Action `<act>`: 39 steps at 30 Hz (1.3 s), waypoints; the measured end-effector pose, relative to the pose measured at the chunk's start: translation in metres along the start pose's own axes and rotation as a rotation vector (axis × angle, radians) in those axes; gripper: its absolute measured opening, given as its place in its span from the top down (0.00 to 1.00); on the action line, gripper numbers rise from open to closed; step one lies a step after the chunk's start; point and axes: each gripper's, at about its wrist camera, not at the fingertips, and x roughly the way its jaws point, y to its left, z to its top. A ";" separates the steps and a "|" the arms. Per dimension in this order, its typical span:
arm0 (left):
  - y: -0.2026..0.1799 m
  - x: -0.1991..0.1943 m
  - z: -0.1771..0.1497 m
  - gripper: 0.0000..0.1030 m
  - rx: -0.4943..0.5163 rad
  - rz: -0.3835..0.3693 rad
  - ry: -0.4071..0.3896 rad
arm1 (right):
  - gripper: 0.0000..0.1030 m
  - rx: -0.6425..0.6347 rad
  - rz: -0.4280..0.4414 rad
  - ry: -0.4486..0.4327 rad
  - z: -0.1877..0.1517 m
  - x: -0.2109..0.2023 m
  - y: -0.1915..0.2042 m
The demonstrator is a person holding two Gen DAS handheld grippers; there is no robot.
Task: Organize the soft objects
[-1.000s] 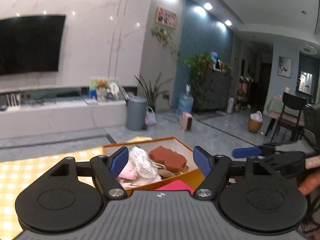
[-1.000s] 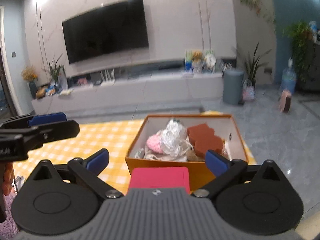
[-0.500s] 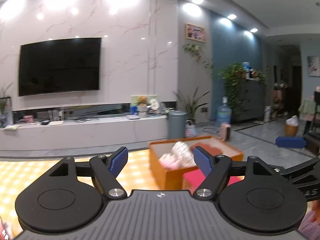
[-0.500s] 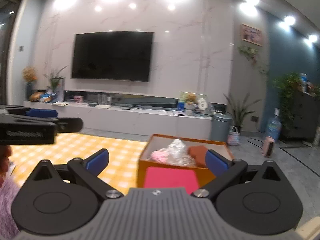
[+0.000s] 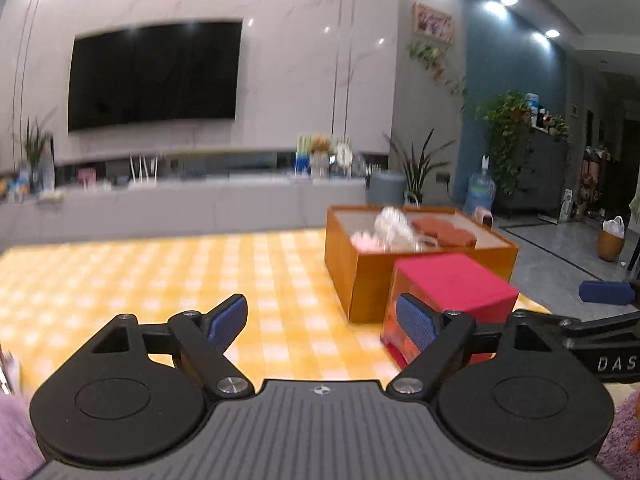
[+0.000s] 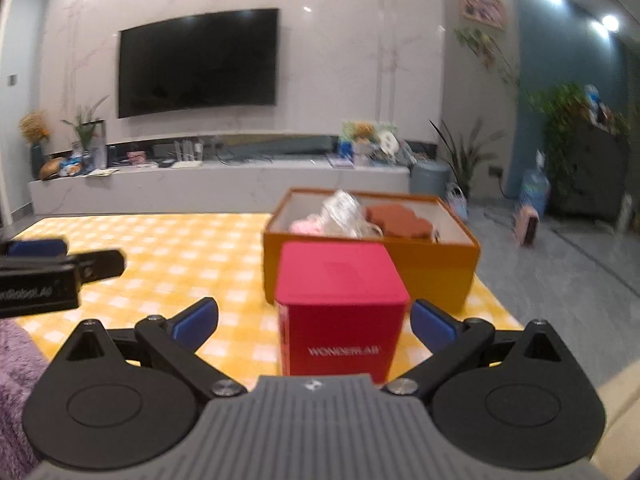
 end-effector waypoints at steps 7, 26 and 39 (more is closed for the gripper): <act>-0.004 0.015 -0.014 0.04 0.033 0.011 0.077 | 0.03 -0.022 -0.064 0.028 -0.013 0.017 -0.001; -0.007 0.014 -0.025 0.04 0.047 0.021 0.133 | 0.03 0.030 -0.019 0.116 -0.023 0.029 -0.004; -0.006 0.011 -0.023 0.04 0.049 0.028 0.134 | 0.03 0.026 -0.008 0.107 -0.023 0.026 -0.002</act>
